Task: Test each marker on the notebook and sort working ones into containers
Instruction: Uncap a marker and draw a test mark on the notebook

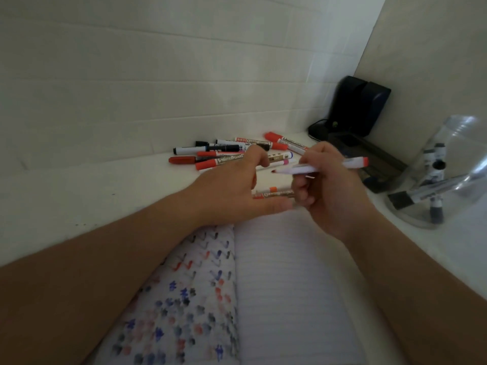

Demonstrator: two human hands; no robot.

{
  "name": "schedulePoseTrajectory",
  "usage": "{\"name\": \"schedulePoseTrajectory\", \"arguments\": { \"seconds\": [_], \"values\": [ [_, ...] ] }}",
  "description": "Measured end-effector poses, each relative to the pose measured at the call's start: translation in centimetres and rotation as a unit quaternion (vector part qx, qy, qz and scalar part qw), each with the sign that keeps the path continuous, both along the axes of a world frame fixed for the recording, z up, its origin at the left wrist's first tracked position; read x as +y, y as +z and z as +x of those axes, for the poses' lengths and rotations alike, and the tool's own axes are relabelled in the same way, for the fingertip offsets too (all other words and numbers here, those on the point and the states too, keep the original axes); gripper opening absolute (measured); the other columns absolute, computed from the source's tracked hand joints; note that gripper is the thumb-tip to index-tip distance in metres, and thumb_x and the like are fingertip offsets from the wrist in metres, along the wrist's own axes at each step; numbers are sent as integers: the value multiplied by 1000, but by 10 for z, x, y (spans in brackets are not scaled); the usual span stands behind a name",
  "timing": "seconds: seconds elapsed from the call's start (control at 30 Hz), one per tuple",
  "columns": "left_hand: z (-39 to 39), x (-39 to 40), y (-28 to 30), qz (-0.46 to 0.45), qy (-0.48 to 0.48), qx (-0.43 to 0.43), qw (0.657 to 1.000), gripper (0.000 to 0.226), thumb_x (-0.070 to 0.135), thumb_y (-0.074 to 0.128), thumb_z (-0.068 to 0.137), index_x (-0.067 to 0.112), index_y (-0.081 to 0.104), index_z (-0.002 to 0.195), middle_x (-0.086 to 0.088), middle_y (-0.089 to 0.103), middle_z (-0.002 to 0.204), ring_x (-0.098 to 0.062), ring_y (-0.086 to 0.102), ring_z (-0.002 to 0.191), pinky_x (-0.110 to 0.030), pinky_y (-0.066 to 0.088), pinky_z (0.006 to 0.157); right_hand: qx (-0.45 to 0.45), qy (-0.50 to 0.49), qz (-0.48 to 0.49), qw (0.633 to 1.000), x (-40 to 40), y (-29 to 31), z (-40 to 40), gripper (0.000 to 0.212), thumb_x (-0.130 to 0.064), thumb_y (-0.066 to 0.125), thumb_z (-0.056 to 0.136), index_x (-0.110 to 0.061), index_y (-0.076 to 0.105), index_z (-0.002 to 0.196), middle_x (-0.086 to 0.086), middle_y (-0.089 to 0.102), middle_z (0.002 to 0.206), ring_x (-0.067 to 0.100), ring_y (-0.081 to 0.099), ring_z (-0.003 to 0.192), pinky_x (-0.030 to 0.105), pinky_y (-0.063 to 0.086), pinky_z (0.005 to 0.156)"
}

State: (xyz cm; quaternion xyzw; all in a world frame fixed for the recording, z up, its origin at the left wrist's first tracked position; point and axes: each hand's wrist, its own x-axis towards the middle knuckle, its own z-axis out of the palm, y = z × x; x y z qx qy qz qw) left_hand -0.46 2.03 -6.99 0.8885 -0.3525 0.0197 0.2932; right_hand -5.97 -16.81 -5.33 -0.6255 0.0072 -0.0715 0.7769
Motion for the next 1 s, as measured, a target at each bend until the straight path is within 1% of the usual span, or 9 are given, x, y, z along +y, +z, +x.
{"name": "schedulePoseTrajectory", "arguments": {
  "seconds": [0.1,0.2,0.3,0.4,0.53,0.67,0.77,0.87,1.0],
  "values": [
    [4,7,-5,86,-22,22,996,52,79,67,72,51,46,110,20,52,102,-5,54,90,-31,49,73,31,37,-13,999,-21,6,-2,16,-23,60,93,-18,64,78,7,54,67,16,47,56,24,35,48],
    [6,8,-9,96,-20,27,995,52,83,68,66,52,52,105,22,51,111,-1,51,99,-33,51,85,43,64,-97,992,-25,1,-2,26,-7,63,96,-13,61,71,10,53,63,18,42,52,25,31,45],
    [7,7,-11,97,-7,26,995,55,83,70,62,50,51,101,24,50,108,1,49,97,-33,50,83,42,49,-184,981,-15,-6,-2,30,6,66,89,-11,53,68,10,47,59,16,38,49,26,29,44],
    [8,5,-10,94,-10,17,995,51,79,74,64,43,52,93,20,50,103,0,48,92,-30,46,76,42,27,-262,964,-5,-14,-1,24,-4,71,76,-16,53,65,11,50,59,15,43,49,27,33,45],
    [7,7,-8,85,-27,48,995,42,77,76,64,51,63,93,22,47,105,4,46,95,-26,42,76,50,-19,-263,963,-2,-20,3,28,-4,69,77,-17,49,62,8,52,57,14,45,47,27,34,46],
    [10,6,-9,116,-10,39,992,55,86,70,60,56,60,105,24,44,106,3,45,95,-31,45,82,58,-19,-281,958,-4,-19,2,34,-2,69,82,-18,48,60,7,49,57,15,43,50,28,35,46],
    [10,5,-9,139,-1,35,990,59,89,66,61,57,56,110,23,42,105,2,44,94,-31,45,81,61,-22,-313,947,-4,-19,2,27,-9,71,85,-18,55,65,3,54,58,14,47,53,31,39,52],
    [10,5,-10,129,-1,46,991,53,85,69,63,57,58,107,21,44,105,1,45,95,-30,44,81,55,-29,-344,937,-5,-18,1,18,-12,75,86,-18,61,75,0,60,60,16,54,58,31,45,54],
    [9,4,-10,107,6,71,992,47,80,76,61,54,63,98,19,48,107,-1,47,96,-30,46,82,76,-18,-323,943,-4,-16,-2,23,-14,79,87,-12,59,76,8,66,60,22,60,54,27,47,49]
  ]
}}
